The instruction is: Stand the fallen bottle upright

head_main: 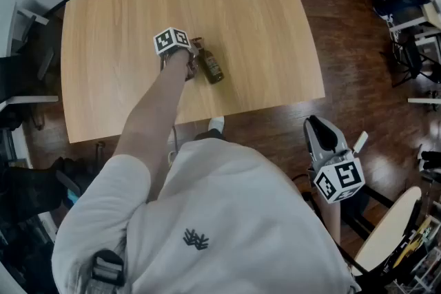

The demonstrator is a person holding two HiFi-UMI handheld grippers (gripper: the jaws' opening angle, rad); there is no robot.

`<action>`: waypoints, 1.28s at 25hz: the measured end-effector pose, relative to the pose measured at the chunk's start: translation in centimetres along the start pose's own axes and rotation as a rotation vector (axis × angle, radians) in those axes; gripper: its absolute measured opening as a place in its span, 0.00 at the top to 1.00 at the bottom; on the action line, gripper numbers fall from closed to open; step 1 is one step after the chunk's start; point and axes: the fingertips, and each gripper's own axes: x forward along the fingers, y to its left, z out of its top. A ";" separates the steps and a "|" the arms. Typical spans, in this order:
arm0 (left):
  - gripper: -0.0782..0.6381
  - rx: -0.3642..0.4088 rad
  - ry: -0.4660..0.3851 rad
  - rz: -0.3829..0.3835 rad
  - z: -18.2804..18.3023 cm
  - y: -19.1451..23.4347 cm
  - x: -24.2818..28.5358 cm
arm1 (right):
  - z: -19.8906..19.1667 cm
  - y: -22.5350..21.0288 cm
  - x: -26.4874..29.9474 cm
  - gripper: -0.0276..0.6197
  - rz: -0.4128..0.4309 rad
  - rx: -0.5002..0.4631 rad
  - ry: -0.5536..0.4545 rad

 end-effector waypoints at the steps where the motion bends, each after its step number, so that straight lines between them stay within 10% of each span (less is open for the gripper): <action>1: 0.54 0.019 0.018 0.011 -0.1 -0.1 0.1 | 0.1 -0.2 0.2 0.88 -0.005 0.001 -0.001; 10: 0.71 0.184 0.055 0.100 -0.6 -3.3 1.2 | 1.4 -0.9 1.9 0.88 0.002 0.005 -0.012; 19: 0.74 0.280 -0.013 -0.060 -0.4 -6.7 0.8 | 1.2 -1.2 1.2 0.88 -0.029 0.012 -0.013; 32: 0.74 0.939 -0.428 -0.152 -3.0 -14.1 -7.6 | 0.7 0.6 0.8 0.88 0.009 0.021 -0.030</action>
